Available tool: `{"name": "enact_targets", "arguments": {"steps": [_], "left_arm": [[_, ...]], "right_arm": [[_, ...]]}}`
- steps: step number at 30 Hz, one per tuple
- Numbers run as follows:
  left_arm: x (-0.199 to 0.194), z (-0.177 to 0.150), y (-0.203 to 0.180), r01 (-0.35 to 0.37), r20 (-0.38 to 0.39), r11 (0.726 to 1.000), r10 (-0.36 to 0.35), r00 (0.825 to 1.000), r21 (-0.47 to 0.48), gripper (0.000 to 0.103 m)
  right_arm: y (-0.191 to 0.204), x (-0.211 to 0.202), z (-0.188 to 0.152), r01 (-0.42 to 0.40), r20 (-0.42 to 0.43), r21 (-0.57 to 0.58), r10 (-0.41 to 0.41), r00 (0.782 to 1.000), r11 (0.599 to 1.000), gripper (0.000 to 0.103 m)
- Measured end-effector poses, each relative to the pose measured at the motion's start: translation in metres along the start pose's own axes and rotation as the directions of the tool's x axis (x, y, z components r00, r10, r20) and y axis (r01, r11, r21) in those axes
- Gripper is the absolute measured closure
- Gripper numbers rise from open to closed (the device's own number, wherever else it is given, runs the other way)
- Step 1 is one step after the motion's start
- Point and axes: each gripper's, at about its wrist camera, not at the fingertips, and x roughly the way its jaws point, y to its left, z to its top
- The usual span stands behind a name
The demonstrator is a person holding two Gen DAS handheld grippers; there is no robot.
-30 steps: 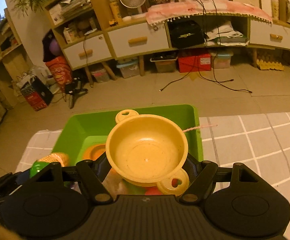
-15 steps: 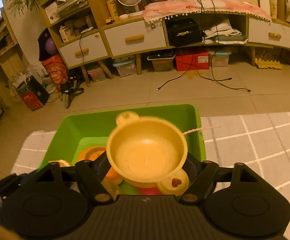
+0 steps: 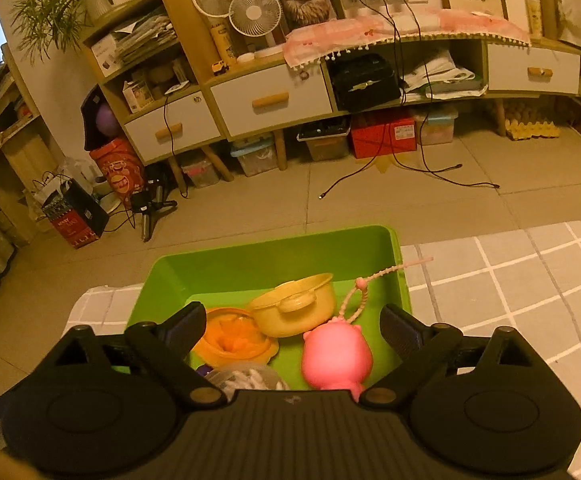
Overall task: Organize rigid objects
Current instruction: 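Lift both grippers out of the green bin back over the table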
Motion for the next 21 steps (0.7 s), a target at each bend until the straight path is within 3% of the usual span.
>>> {"name": "enact_targets", "arguments": {"steps": [11, 21], "left_arm": [[-0.035, 0.002, -0.005, -0.033, 0.036, 0.999, 0.033, 0.999, -0.022, 0.002], [-0.062, -0.012, 0.002, -0.057, -0.022, 0.997, 0.056, 0.998, -0.048, 0.002]], "right_arm": [[0.008, -0.044, -0.014, -0.012, 0.022, 0.022, 0.012, 1.000, 1.000, 0.032], [0.010, -0.088, -0.050, -0.012, 0.029, 0.016, 0.012, 1.000, 1.000, 0.032]]}}
